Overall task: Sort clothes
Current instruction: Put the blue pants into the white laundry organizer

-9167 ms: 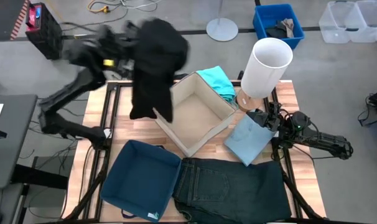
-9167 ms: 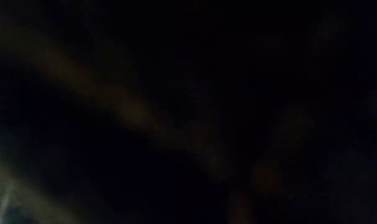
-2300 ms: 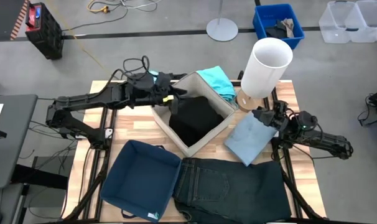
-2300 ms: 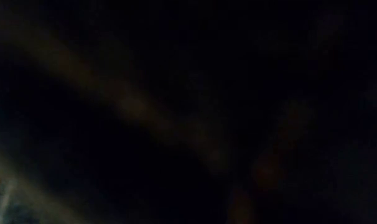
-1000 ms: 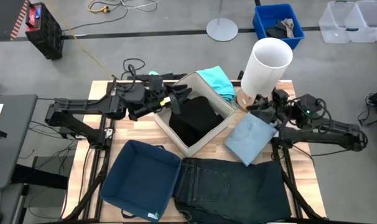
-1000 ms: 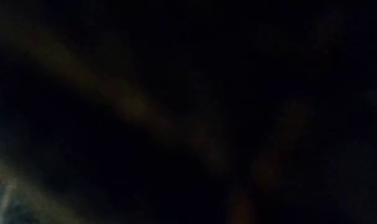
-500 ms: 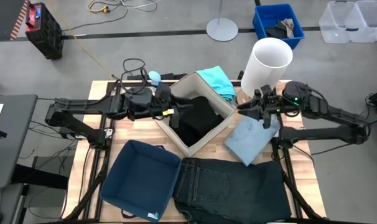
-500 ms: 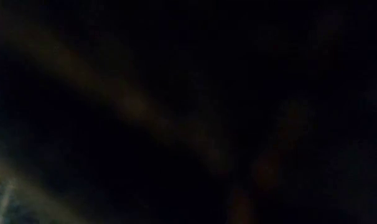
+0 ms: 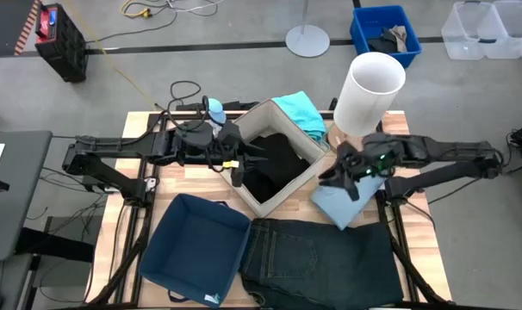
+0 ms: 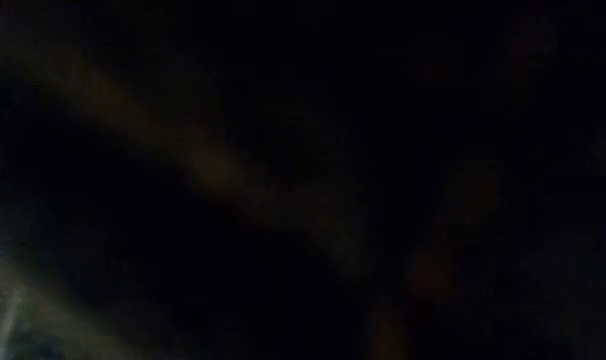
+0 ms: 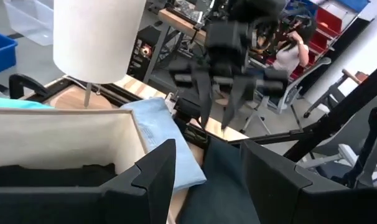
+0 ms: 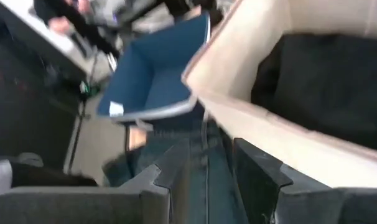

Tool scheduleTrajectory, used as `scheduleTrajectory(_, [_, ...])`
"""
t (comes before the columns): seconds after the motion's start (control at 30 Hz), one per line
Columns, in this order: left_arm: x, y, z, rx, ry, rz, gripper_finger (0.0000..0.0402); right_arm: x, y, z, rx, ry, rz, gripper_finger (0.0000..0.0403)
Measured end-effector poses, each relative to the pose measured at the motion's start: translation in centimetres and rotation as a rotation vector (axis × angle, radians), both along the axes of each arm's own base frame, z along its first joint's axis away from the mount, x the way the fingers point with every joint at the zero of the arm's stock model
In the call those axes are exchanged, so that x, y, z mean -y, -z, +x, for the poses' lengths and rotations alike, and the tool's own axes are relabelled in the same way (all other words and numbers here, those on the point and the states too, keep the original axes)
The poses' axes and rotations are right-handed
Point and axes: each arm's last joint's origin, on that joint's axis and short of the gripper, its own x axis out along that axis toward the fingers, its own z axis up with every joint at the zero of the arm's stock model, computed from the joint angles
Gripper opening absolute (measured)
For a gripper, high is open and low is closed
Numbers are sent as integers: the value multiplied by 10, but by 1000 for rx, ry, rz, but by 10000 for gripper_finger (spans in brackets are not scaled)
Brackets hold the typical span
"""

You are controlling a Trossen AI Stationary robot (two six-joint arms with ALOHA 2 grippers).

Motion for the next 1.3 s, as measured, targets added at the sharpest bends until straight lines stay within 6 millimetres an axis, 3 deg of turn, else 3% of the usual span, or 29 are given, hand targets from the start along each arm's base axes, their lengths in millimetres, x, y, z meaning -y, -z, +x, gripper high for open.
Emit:
scheduleTrajectory(0.13, [-2, 0, 0, 3, -66, -18, 173, -8, 17, 8, -139, -73, -64, 143])
scheduleTrajectory(0.3, [-4, 2, -1, -1, -170, -29, 173, -12, 36, 0, -377, -123, -103, 143])
scheduleTrajectory(0.53, [-8, 2, -1, 6, -196, -51, 173, -28, 43, 1, -424, -255, -175, 145])
scheduleTrajectory(1.0, [-8, 2, -1, 9, -213, -52, 173, -91, 105, 37, -650, -465, -283, 230])
scheduleTrajectory(1.3, [-7, 2, -1, 2, -187, -41, 173, -108, 144, 64, -714, -438, -349, 234])
